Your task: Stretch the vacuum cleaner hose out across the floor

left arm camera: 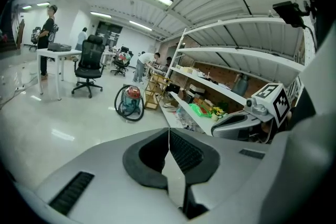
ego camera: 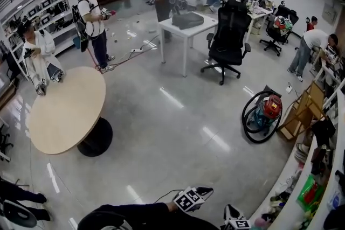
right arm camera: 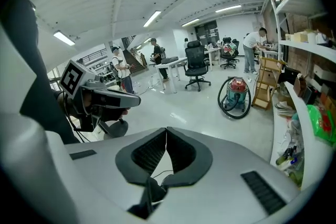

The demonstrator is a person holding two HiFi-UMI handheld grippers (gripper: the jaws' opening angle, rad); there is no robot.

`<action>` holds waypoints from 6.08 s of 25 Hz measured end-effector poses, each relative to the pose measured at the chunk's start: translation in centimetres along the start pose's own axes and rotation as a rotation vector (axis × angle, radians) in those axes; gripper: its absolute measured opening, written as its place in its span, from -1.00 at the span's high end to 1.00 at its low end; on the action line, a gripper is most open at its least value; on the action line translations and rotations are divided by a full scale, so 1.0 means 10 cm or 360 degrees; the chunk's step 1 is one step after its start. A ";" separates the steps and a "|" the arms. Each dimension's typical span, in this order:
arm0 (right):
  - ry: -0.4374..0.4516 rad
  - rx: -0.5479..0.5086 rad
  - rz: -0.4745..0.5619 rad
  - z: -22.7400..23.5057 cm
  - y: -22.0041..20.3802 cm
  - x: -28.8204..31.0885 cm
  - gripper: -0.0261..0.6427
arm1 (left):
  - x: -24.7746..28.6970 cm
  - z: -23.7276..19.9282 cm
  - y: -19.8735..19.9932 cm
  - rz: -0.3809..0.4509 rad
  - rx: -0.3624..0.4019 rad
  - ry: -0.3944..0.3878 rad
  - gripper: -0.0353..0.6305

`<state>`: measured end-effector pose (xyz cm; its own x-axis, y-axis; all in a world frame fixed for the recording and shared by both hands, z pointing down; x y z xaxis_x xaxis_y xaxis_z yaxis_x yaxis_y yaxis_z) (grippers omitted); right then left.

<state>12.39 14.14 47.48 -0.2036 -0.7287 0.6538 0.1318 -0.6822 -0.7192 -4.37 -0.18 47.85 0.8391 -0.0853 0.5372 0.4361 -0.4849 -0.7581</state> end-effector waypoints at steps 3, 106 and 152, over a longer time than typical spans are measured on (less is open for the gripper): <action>0.0016 -0.0026 -0.0029 -0.04 0.26 0.29 0.89 | -0.05 -0.47 0.05 -0.0004 -0.0047 0.0049 0.83; -0.0333 0.0241 0.0182 7.71 5.69 3.70 0.89 | 7.32 -3.77 6.84 -0.0154 0.0399 -0.0329 0.83; -0.0099 0.0271 -0.0001 11.30 5.49 6.65 0.89 | 11.76 -6.63 7.01 -0.0488 0.0807 0.0441 0.80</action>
<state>115.69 -78.63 78.01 -0.1442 -0.7270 0.6713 0.2952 -0.6791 -0.6721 103.34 -101.93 82.42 0.5671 -0.2624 0.7807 0.7984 -0.0578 -0.5994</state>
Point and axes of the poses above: the fingertips, and each gripper's own axes: x forward along the fingers, z to its right, y out of its top, the point moved 9 cm from there along -x, backward along the fingers, and after that the axes turned 3 degrees about -z, right-handed, at the moved point
